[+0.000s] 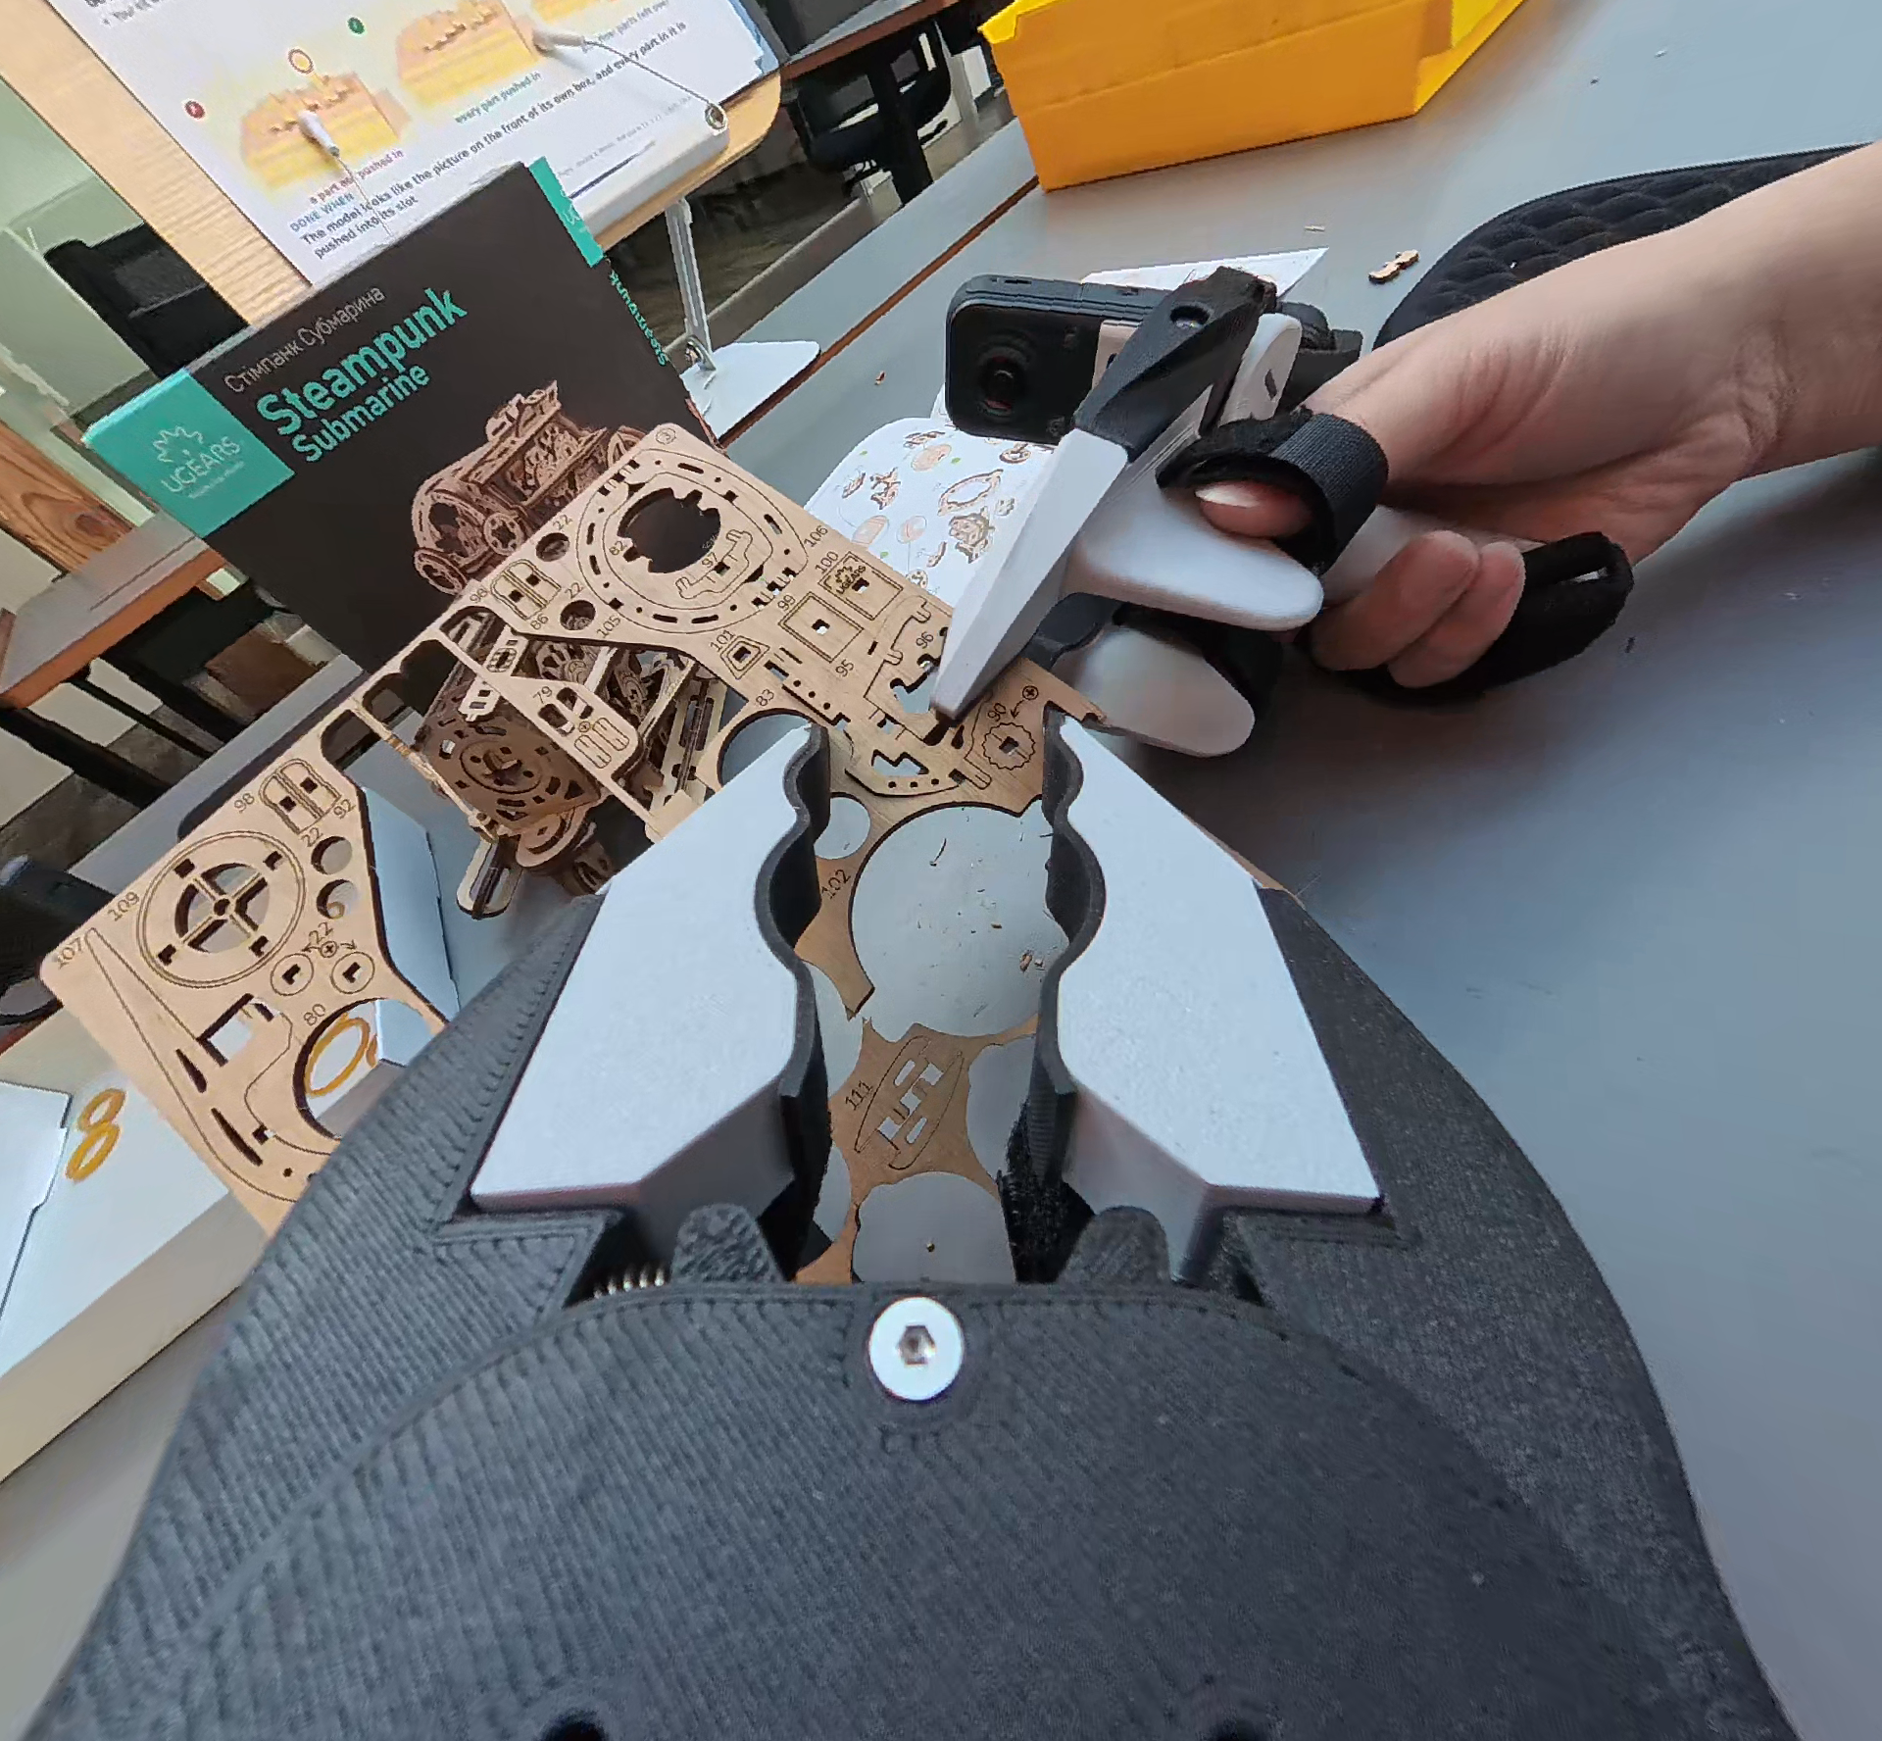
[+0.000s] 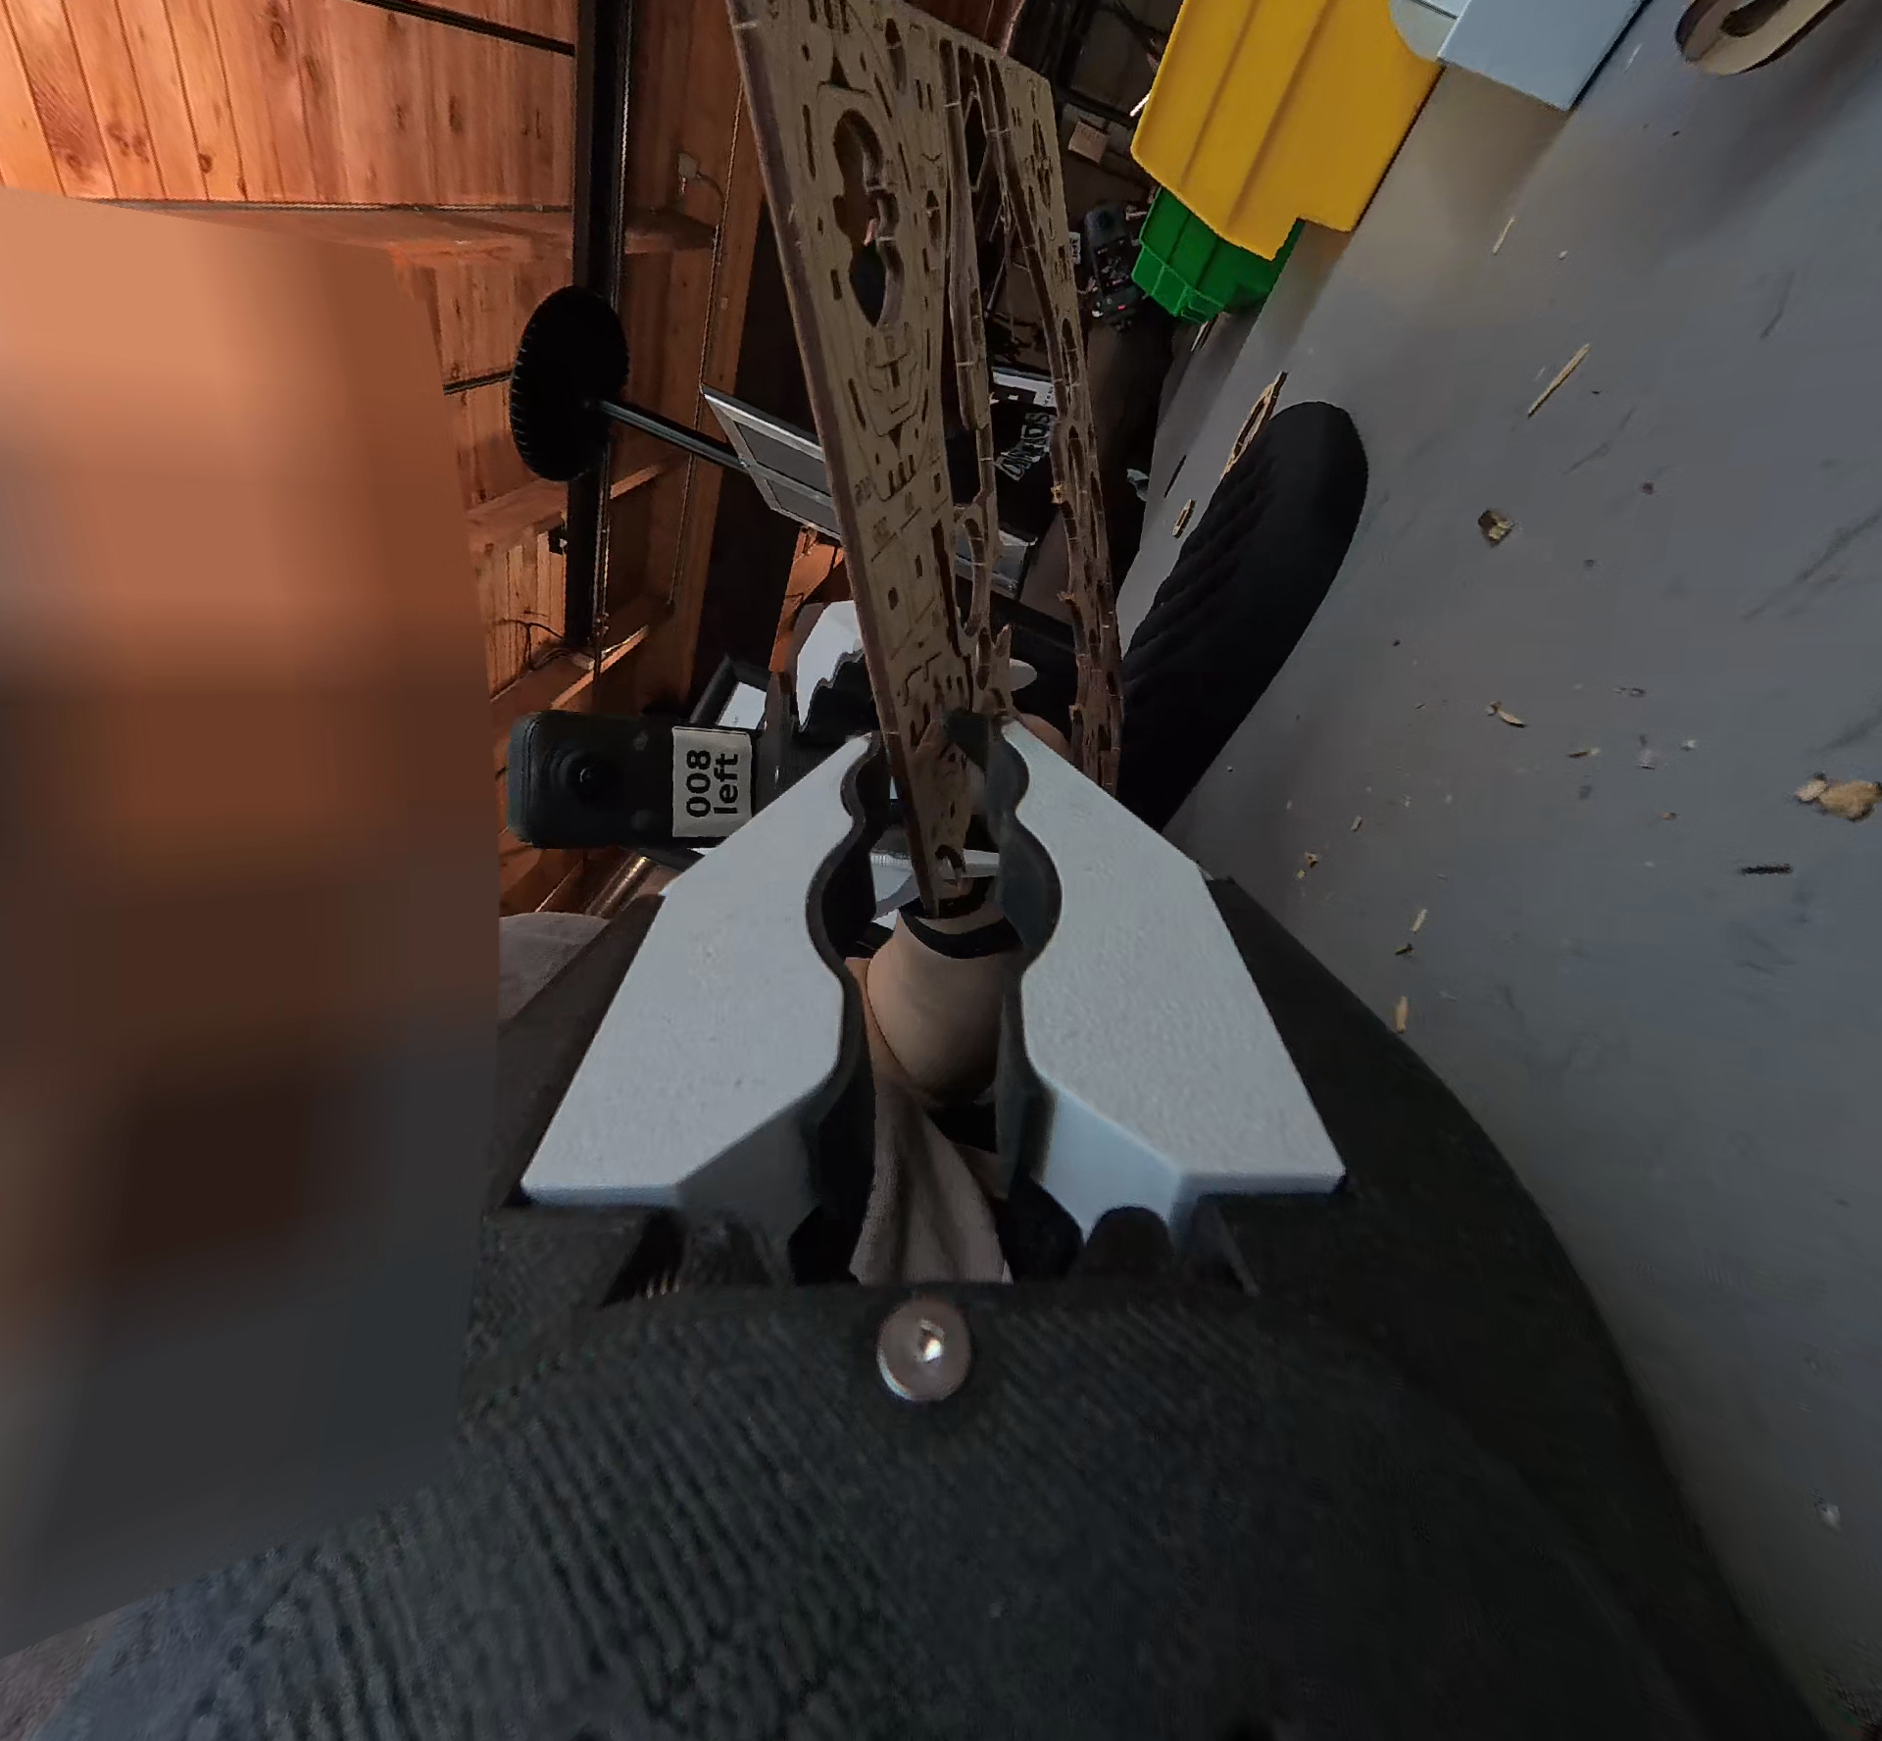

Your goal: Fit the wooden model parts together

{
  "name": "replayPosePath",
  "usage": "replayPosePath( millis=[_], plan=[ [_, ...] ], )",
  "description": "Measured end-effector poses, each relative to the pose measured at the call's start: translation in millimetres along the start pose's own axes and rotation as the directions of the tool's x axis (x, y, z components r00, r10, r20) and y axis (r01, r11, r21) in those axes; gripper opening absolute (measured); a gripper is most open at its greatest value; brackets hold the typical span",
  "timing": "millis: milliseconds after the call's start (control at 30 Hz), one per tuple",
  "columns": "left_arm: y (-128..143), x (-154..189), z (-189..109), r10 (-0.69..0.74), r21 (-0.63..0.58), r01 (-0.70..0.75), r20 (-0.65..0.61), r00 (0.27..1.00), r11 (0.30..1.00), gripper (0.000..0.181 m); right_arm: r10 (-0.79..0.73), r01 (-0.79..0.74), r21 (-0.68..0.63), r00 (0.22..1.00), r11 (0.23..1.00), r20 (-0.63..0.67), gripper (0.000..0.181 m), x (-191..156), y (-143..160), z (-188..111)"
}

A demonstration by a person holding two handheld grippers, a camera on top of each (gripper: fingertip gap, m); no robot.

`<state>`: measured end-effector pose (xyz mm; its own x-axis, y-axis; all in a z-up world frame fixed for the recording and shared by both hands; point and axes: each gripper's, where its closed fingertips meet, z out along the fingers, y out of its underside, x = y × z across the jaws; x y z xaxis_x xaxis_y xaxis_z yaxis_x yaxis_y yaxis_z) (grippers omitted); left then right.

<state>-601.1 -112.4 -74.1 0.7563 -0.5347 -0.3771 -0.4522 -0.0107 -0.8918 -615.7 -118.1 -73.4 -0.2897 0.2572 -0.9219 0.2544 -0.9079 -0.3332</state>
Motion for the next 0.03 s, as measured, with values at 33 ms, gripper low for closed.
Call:
replayPosePath(
  millis=[33],
  plan=[
    [-0.4,0.4,0.2,0.007,0.002,-0.007,0.003,1.000,1.000,0.040,0.000,0.000,0.002,1.000,1.000,0.000,0.016,-0.2,0.1,0.7]
  ],
)
